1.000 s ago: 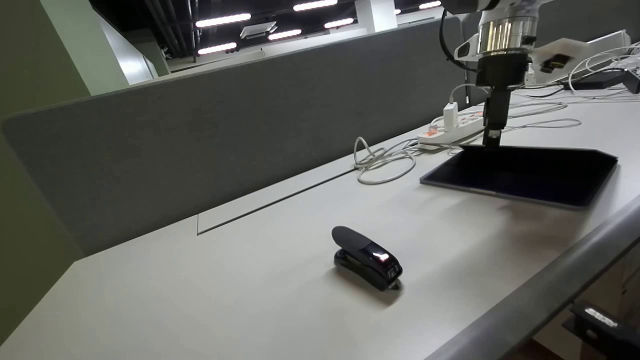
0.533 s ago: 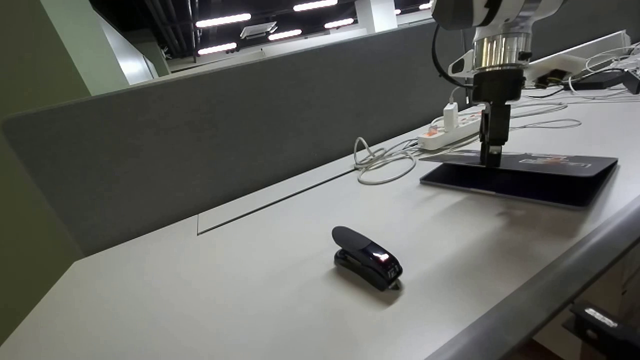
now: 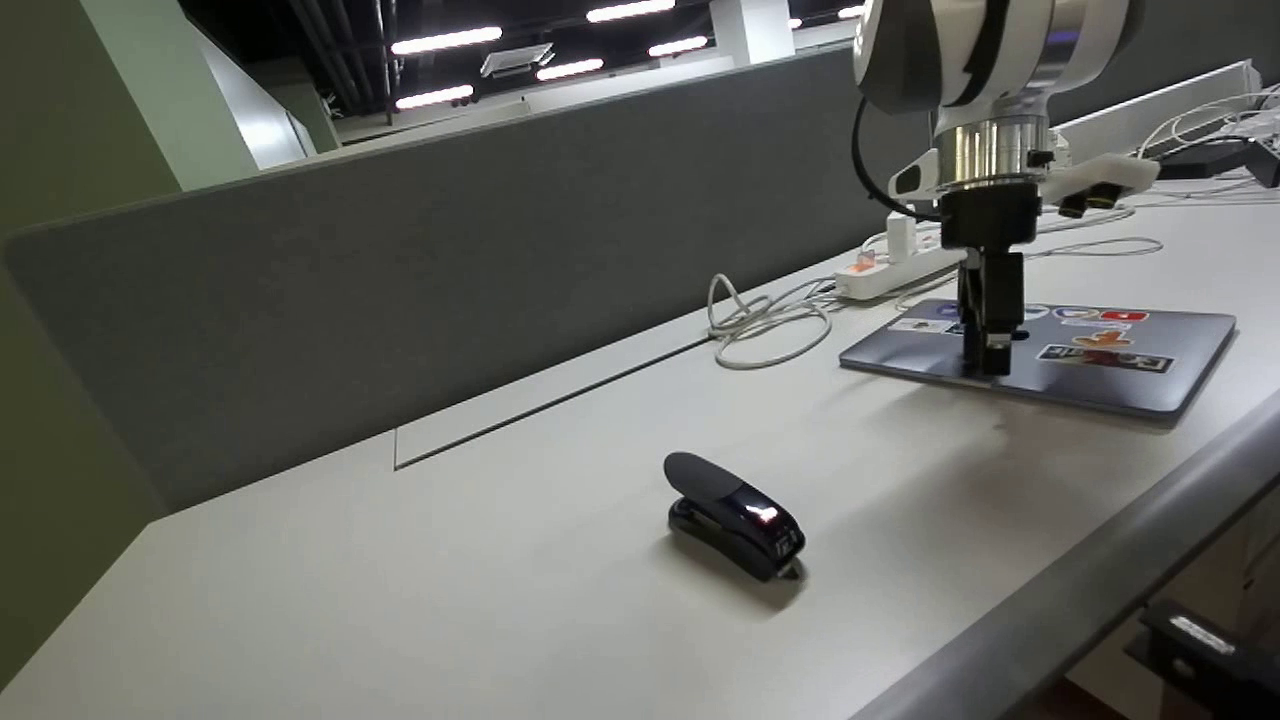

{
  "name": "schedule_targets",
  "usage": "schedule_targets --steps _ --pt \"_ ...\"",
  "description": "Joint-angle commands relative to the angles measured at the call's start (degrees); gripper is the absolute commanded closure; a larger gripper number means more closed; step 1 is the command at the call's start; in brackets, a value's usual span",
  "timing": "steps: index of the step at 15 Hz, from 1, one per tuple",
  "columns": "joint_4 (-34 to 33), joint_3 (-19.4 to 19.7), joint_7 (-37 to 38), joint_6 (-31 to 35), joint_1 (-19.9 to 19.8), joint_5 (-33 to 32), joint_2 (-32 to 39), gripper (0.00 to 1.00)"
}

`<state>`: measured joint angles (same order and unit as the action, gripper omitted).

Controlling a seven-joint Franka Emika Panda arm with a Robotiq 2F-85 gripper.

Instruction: Close the laptop fully

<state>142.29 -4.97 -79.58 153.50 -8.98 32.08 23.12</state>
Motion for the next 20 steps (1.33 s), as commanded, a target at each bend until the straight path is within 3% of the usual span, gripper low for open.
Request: schedule_targets --steps 1,7,14,20 --pt "-3.2 -1.0 3.1 0.2 -1.5 -4.1 3.7 0.0" --pt "-4.2 -3.4 3.1 0.3 -4.1 -6.3 4.7 0.0" --pt "-3.9 -8.5 0.4 -4.9 -9.8 0.1 1.2 0.0" --pt "1.0 -7.3 0.5 -3.0 -7.4 4.4 -5.9 0.0"
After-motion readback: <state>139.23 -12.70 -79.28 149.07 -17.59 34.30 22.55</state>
